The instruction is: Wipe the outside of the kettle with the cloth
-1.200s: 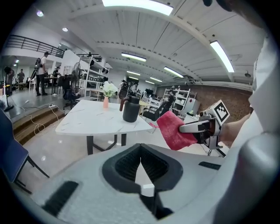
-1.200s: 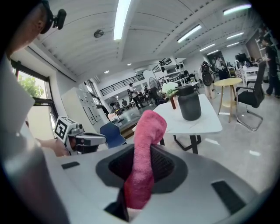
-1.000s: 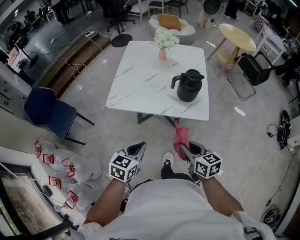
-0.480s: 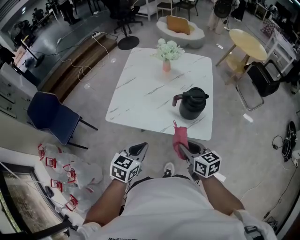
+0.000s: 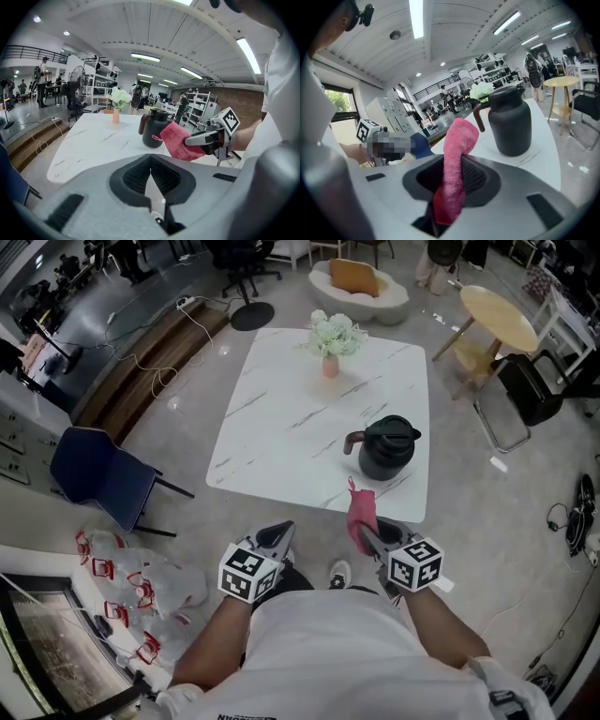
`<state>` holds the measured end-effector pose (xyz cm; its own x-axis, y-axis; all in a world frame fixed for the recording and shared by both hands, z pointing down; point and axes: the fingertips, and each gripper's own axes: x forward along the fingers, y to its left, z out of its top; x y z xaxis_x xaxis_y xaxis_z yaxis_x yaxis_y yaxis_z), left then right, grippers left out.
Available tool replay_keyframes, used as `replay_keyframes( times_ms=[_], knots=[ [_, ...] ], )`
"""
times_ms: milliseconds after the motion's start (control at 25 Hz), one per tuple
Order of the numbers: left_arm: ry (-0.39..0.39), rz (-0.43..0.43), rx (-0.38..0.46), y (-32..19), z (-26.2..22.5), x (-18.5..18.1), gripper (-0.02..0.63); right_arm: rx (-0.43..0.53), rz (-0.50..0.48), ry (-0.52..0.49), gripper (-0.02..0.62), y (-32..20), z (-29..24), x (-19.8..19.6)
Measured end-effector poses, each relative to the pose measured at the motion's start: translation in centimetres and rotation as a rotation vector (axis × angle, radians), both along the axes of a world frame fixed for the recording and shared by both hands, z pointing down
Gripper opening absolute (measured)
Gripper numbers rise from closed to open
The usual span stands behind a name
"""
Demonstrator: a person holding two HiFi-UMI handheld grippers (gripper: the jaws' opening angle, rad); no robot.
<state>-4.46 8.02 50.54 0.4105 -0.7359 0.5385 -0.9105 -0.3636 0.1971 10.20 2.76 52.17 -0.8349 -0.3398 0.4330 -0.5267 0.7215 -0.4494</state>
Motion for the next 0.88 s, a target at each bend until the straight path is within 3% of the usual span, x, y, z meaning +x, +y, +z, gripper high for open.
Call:
replay_keyframes(
  times_ms=[280, 480, 880],
  knots=[
    [0.026, 0.123, 0.003, -4.1, 0.1, -1.1, 0.0, -0.001, 0.089, 0.024, 0.098, -2.1, -0.2, -1.7],
    [0.031, 0.229, 0.05, -9.1, -1.8, -3.6, 0.0, 0.005, 0.165, 0.045, 0.098, -4.0, -0.9, -4.2],
    [0.046, 0.46, 0.097, -15.4, -2.2, -6.3, 0.035, 0.035, 0.412, 0.059, 0.098, -7.0, -1.9, -6.0]
  ],
)
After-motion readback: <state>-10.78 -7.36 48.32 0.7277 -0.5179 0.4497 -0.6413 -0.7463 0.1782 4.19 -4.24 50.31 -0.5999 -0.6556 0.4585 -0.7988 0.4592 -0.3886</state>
